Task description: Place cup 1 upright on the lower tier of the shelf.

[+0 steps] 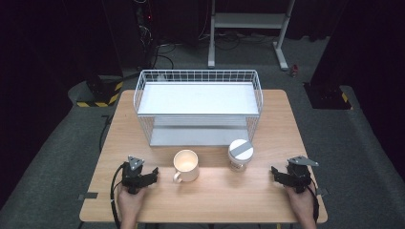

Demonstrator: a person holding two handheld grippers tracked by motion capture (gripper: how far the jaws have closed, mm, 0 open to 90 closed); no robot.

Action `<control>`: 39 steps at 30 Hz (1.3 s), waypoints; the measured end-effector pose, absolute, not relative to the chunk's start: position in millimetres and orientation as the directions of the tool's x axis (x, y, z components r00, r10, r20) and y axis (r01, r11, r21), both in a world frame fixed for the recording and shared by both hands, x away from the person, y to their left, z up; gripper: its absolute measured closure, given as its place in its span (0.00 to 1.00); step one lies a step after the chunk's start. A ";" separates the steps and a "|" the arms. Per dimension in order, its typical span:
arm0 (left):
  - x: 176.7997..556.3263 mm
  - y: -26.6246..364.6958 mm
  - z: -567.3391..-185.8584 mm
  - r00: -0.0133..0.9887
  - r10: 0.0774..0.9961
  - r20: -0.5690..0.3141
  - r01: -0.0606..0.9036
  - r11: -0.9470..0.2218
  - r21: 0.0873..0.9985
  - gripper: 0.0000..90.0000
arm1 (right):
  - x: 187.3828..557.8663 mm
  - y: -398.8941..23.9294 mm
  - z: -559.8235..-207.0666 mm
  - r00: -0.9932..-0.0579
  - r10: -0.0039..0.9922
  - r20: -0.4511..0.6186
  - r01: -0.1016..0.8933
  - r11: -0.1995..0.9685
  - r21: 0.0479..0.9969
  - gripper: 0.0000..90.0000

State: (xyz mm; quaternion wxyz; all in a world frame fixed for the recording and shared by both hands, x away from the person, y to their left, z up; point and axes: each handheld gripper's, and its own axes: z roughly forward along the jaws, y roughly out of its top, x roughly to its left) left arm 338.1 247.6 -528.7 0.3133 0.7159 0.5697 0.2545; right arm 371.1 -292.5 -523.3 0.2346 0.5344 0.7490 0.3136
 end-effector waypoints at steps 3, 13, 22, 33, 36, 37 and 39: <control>338.1 247.6 -528.7 0.221 0.975 0.008 0.656 -0.154 0.739 0.23 | 370.6 -292.3 -523.3 -0.315 0.949 -0.015 0.656 0.229 0.719 0.25; 338.1 247.5 -528.8 0.220 0.975 0.008 0.655 -0.154 0.740 0.23 | 370.8 -292.4 -523.4 -0.310 0.951 -0.010 0.659 0.222 0.719 0.25; 338.1 247.4 -528.7 0.217 0.976 0.008 0.657 -0.153 0.738 0.23 | 371.2 -292.5 -523.4 -0.314 0.949 -0.008 0.659 0.224 0.718 0.23; 338.1 247.3 -528.8 0.217 0.976 0.008 0.656 -0.152 0.739 0.23 | 368.4 -292.3 -523.5 -0.363 0.932 -0.010 0.657 0.264 0.707 0.16; 338.1 247.3 -528.7 0.217 0.976 0.008 0.657 -0.153 0.738 0.23 | 367.2 -292.2 -523.4 -0.363 0.932 -0.003 0.657 0.259 0.708 0.16; 338.1 247.3 -528.7 0.216 0.976 0.009 0.656 -0.152 0.739 0.23 | 366.5 -292.3 -523.2 -0.368 0.930 0.001 0.653 0.258 0.712 0.16; 338.1 247.3 -528.8 0.216 0.976 0.008 0.656 -0.152 0.739 0.23 | 364.7 -292.5 -522.8 -0.373 0.928 0.000 0.642 0.258 0.722 0.16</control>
